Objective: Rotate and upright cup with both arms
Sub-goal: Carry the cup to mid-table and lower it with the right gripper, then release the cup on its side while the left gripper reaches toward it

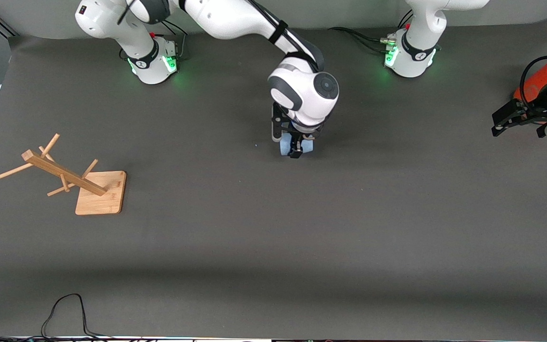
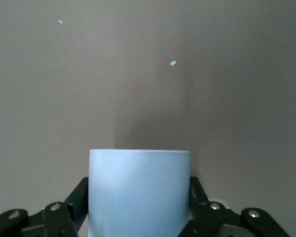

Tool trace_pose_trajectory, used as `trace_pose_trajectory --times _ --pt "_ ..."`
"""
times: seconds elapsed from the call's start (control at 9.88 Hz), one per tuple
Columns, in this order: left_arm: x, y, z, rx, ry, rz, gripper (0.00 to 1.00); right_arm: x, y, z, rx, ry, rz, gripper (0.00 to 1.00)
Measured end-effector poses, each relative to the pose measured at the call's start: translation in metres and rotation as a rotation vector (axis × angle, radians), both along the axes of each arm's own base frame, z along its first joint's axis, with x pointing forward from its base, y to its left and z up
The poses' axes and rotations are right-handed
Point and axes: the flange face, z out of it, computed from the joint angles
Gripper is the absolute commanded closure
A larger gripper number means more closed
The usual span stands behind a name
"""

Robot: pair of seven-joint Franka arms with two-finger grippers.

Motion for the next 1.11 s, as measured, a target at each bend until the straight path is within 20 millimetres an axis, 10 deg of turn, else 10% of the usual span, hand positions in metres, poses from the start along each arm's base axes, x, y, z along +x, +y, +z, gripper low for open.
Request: trace_pose_trajectory --times 0.2,0.3,1.11 --pt "0.0 0.0 0.0 0.0 0.001 0.001 0.0 -0.001 0.0 -0.02 -0.011 -0.003 -0.007 0.29" --pt "0.0 0.001 -0.001 0.0 0.005 0.002 0.0 0.0 0.0 -0.022 -0.012 -0.004 -0.007 0.02" --pt "-0.004 -0.003 -0.004 0.004 0.038 0.085 0.0 0.006 0.005 -0.011 0.005 -0.019 0.01 0.0"
